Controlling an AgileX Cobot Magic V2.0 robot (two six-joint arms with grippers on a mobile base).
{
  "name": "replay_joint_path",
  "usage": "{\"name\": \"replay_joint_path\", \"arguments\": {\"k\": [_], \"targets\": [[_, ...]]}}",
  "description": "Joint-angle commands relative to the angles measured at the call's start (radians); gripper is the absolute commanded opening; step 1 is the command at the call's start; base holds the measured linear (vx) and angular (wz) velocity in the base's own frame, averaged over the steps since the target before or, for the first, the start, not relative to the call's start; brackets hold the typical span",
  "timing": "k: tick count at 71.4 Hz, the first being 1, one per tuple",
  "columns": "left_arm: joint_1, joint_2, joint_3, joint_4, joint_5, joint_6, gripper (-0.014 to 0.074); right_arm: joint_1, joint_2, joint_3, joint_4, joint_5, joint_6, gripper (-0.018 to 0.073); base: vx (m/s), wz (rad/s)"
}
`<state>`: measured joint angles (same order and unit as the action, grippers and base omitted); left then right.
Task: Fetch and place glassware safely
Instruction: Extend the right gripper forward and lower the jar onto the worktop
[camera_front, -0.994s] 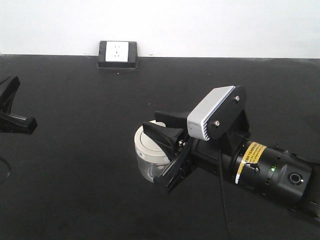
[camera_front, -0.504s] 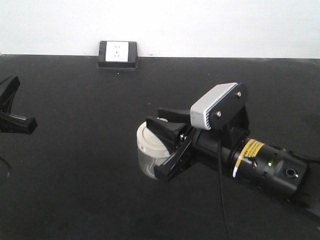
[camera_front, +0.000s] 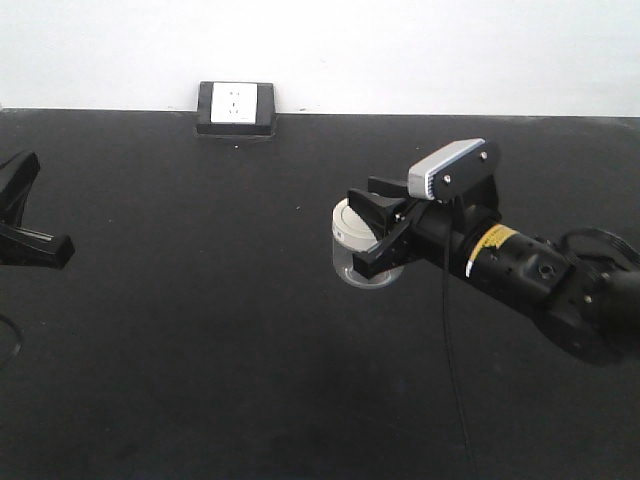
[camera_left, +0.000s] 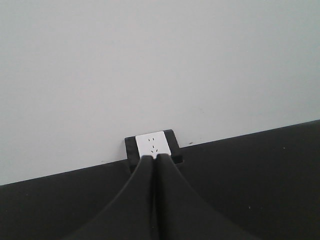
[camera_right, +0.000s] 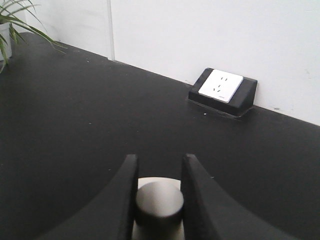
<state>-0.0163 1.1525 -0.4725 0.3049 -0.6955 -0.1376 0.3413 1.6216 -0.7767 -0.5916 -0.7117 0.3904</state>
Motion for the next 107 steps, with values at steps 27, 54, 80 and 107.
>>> {"name": "replay_joint_path", "arguments": {"k": [27,54,80,107], "targets": [[0.001,-0.022,-0.026,-0.019,-0.07,-0.007,-0.0007,-0.048,0.254,-0.29,-0.15,-0.256,0.056,-0.0001,0.0,0.0],[0.001,-0.022,-0.026,-0.019,-0.07,-0.007,-0.0007,-0.048,0.403,-0.321,-0.126,-0.279,-0.005,-0.0001,0.0,0.0],[0.001,-0.022,-0.026,-0.019,-0.07,-0.007,-0.0007,-0.048,0.474,-0.321,-0.037,-0.303,-0.095,-0.0001,0.0,0.0],[0.001,-0.022,-0.026,-0.019,-0.07,-0.007,-0.0007,-0.048,0.509,-0.321,-0.037,-0.305,-0.095,0.0038,0.0,0.0]]}}
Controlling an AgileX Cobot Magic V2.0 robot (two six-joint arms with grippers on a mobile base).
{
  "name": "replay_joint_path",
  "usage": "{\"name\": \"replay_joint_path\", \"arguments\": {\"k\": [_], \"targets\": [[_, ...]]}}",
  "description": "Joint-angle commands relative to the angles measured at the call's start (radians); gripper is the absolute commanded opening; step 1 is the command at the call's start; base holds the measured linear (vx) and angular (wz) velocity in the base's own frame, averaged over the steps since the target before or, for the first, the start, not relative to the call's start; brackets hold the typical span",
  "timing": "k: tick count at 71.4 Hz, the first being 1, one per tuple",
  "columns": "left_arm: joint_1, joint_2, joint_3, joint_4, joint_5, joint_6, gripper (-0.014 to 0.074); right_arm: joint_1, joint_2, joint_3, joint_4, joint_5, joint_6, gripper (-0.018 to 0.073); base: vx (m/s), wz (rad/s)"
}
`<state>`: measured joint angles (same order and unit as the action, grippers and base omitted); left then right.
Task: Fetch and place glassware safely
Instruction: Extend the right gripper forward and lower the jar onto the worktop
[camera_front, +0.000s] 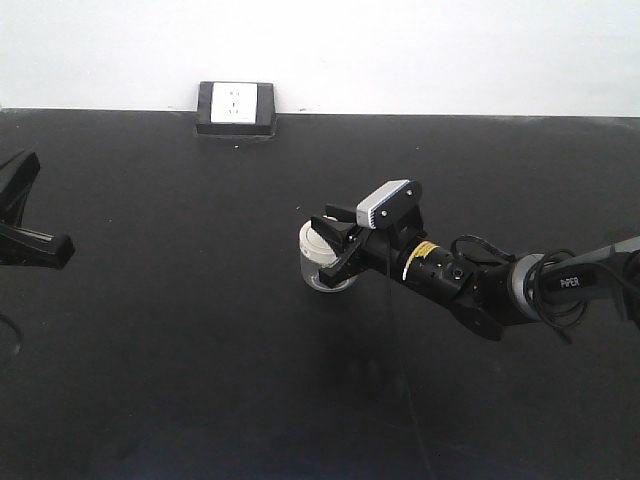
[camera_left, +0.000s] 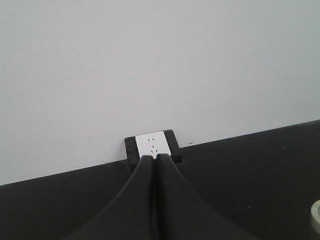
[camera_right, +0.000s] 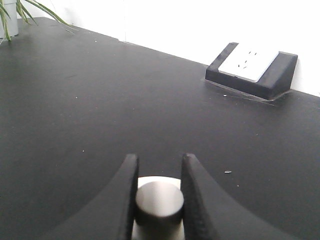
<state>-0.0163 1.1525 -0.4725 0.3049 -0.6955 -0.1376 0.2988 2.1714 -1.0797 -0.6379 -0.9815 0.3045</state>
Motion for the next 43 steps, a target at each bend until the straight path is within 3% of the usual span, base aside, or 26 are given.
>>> {"name": "replay_joint_path", "arguments": {"k": [1,13,34,43], "targets": [[0.001,-0.022,-0.026,-0.019,-0.07,-0.007,-0.0007,-0.005,-0.041,-0.018,0.009,-0.036,-0.009,0.0045,0.0,0.0],[0.001,-0.022,-0.026,-0.019,-0.07,-0.007,-0.0007,-0.005,-0.041,-0.018,0.006,-0.039,-0.008,0.0188,0.0,0.0],[0.001,-0.022,-0.026,-0.019,-0.07,-0.007,-0.0007,-0.005,-0.065,-0.018,0.007,-0.036,-0.009,0.0612,0.0,0.0],[0.001,-0.022,-0.026,-0.019,-0.07,-0.007,-0.0007,-0.005,-0.08,-0.018,0.007,-0.032,-0.009,0.069,0.0,0.0]]}}
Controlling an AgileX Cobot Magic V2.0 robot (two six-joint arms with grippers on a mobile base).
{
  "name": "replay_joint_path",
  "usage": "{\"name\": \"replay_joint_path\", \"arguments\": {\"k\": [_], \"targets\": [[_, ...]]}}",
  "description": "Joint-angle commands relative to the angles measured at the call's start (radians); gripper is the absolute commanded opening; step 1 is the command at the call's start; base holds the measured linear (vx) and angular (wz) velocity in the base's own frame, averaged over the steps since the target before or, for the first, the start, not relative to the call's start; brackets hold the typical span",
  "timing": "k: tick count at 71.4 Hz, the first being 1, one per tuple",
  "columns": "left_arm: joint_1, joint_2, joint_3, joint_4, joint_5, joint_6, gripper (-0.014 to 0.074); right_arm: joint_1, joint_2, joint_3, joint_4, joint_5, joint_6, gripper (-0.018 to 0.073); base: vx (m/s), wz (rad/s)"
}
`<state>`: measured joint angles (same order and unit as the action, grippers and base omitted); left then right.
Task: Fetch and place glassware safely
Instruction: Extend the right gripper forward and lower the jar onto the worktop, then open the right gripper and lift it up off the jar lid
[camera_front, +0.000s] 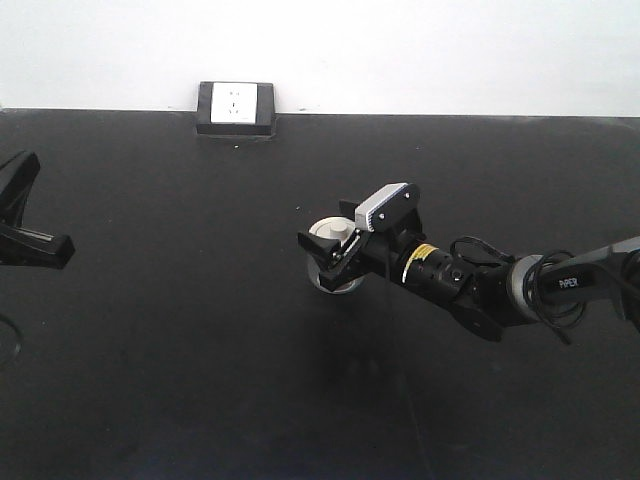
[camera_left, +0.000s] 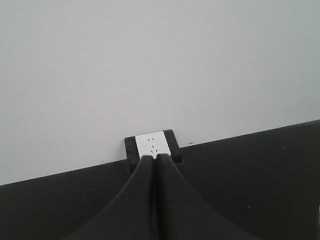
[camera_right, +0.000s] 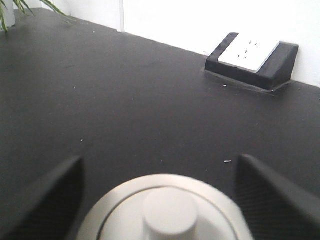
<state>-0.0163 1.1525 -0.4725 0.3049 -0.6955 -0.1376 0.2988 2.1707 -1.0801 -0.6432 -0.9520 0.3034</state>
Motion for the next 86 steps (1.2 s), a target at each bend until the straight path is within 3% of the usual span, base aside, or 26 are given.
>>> {"name": "replay_joint_path", "arguments": {"k": [1,35,47,63,76,86], "targets": [[0.001,-0.022,-0.026,-0.019,-0.07,-0.007,-0.0007,-0.005,-0.08,-0.018,0.012,-0.06,-0.007,0.0692,0.0,0.0],[0.001,-0.022,-0.026,-0.019,-0.07,-0.007,-0.0007,-0.005,-0.151,-0.013,0.007,-0.042,0.04,0.0606,0.0,0.0],[0.001,-0.022,-0.026,-0.019,-0.07,-0.007,-0.0007,-0.005,-0.254,-0.013,0.004,0.083,0.112,0.0557,0.0,0.0],[0.001,-0.022,-0.026,-0.019,-0.07,-0.007,-0.0007,-0.005,-0.448,-0.013,0.004,0.41,0.228,0.0485,0.0,0.0],[0.001,-0.022,-0.026,-0.019,-0.07,-0.007,-0.0007,-0.004,-0.606,-0.013,0.004,0.715,0.264,0.0293,0.0,0.0],[0.001,-0.022,-0.026,-0.019,-0.07,-0.007,-0.0007,-0.004,-0.72,0.014,0.004,0.845,0.264,0.0004,0.0,0.0]]}}
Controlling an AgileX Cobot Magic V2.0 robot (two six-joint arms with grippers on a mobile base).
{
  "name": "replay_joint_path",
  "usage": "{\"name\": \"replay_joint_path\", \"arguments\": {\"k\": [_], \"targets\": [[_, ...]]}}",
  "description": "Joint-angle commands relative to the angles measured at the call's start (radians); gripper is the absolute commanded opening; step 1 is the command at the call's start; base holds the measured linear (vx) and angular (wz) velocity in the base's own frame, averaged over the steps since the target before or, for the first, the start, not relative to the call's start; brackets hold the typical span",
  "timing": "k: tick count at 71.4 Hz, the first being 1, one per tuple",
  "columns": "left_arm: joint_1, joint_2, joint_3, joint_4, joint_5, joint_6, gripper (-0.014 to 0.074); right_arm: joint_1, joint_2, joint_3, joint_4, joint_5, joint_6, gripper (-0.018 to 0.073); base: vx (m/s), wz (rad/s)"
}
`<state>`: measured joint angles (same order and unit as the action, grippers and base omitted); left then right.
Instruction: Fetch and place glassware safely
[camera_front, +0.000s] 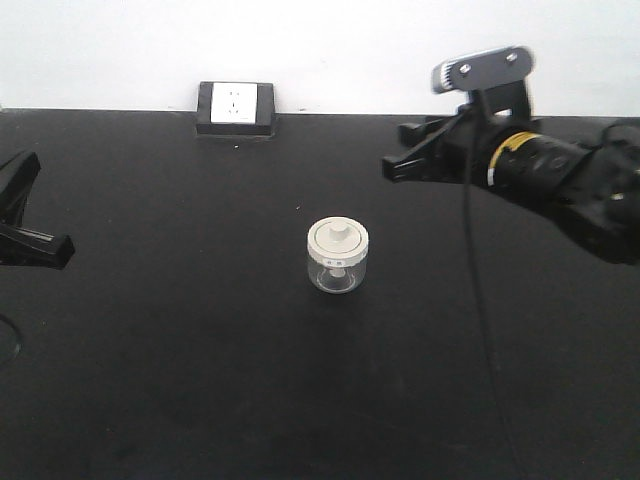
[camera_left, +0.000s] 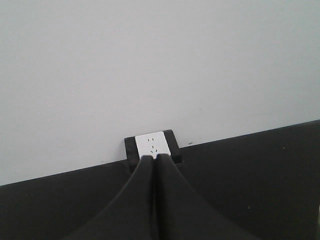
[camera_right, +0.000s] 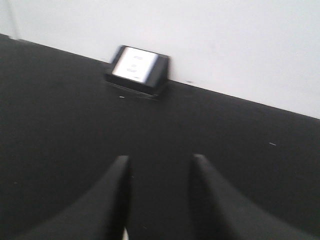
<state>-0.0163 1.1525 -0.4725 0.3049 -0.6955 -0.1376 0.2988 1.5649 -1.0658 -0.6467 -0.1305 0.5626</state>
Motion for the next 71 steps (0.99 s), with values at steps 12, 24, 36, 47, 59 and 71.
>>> {"name": "replay_joint_path", "arguments": {"k": [12,24,36,47,59,71], "targets": [[0.001,-0.022,-0.026,-0.019,-0.07,-0.007,-0.0007,-0.004,-0.27,0.124,0.021,0.02,0.007,-0.0009,0.0,0.0],[0.001,-0.022,-0.026,-0.019,-0.07,-0.007,-0.0007,-0.004,-0.421,0.275,0.026,0.017,0.007,-0.0008,0.0,0.0],[0.001,-0.022,-0.026,-0.019,-0.07,-0.007,-0.0007,-0.004,-0.568,0.402,0.027,0.014,0.007,-0.0008,0.0,0.0],[0.001,-0.022,-0.026,-0.019,-0.07,-0.007,-0.0007,-0.004,-0.704,0.499,0.049,0.013,0.007,-0.0008,0.0,0.0],[0.001,-0.022,-0.026,-0.019,-0.07,-0.007,-0.0007,-0.004,-0.84,0.597,0.049,0.013,0.007,-0.0008,0.0,0.0],[0.001,-0.022,-0.026,-0.019,-0.07,-0.007,-0.0007,-0.004,-0.968,0.684,0.053,0.013,0.007,-0.0008,0.0,0.0]]}}
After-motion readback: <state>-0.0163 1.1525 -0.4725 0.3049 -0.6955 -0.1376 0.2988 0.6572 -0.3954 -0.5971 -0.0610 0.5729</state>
